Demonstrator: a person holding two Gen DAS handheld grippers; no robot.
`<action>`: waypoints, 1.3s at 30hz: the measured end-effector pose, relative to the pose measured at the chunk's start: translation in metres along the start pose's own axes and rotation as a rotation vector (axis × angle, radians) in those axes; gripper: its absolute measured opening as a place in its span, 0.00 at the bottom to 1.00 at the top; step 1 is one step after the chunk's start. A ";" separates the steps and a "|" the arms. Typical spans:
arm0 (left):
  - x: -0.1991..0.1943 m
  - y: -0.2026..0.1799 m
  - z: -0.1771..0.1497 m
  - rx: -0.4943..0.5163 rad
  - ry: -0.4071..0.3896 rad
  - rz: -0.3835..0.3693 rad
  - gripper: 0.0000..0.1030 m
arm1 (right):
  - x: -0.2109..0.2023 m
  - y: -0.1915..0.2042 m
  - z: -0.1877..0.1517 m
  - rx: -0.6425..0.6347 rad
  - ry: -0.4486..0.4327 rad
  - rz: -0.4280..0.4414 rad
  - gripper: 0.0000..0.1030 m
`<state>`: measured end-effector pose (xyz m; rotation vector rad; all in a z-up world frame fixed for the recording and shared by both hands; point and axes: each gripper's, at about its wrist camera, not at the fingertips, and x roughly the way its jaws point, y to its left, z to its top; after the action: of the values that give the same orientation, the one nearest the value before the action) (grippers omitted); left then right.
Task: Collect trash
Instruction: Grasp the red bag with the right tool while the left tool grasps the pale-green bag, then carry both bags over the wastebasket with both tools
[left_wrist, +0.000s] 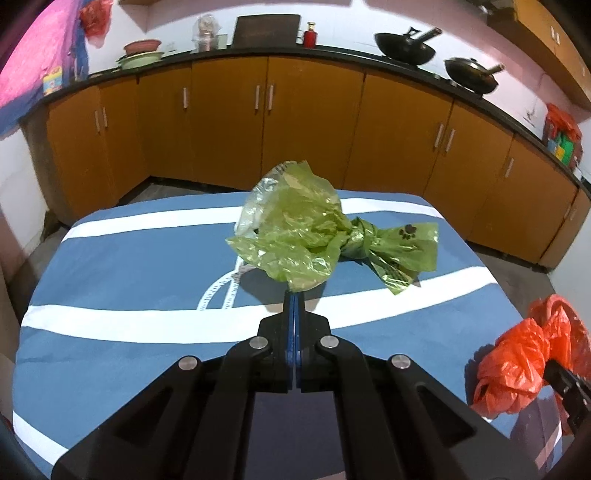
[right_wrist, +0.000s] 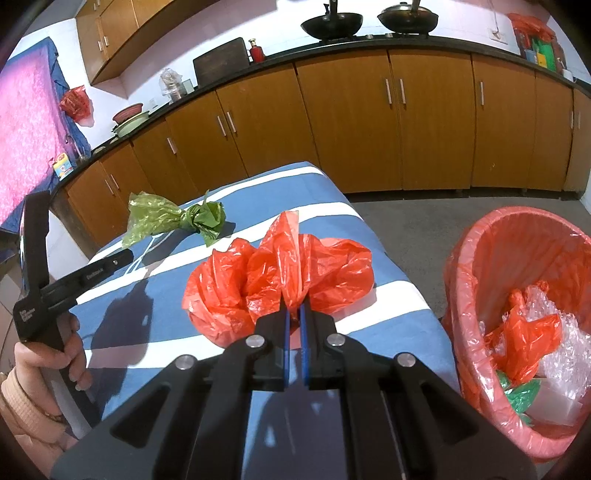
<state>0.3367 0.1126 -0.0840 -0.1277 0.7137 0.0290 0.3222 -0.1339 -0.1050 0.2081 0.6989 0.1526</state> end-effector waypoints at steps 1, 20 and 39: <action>0.001 0.001 0.001 -0.007 0.006 -0.008 0.03 | 0.000 0.000 0.000 0.002 0.001 0.000 0.06; 0.011 0.003 0.019 -0.041 -0.039 0.047 0.53 | 0.004 -0.006 0.002 0.023 0.006 0.013 0.06; 0.054 0.016 0.033 0.008 0.070 0.004 0.03 | 0.007 -0.008 0.003 0.025 0.020 0.027 0.06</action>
<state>0.3977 0.1318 -0.0964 -0.1202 0.7838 0.0259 0.3298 -0.1406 -0.1089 0.2399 0.7185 0.1718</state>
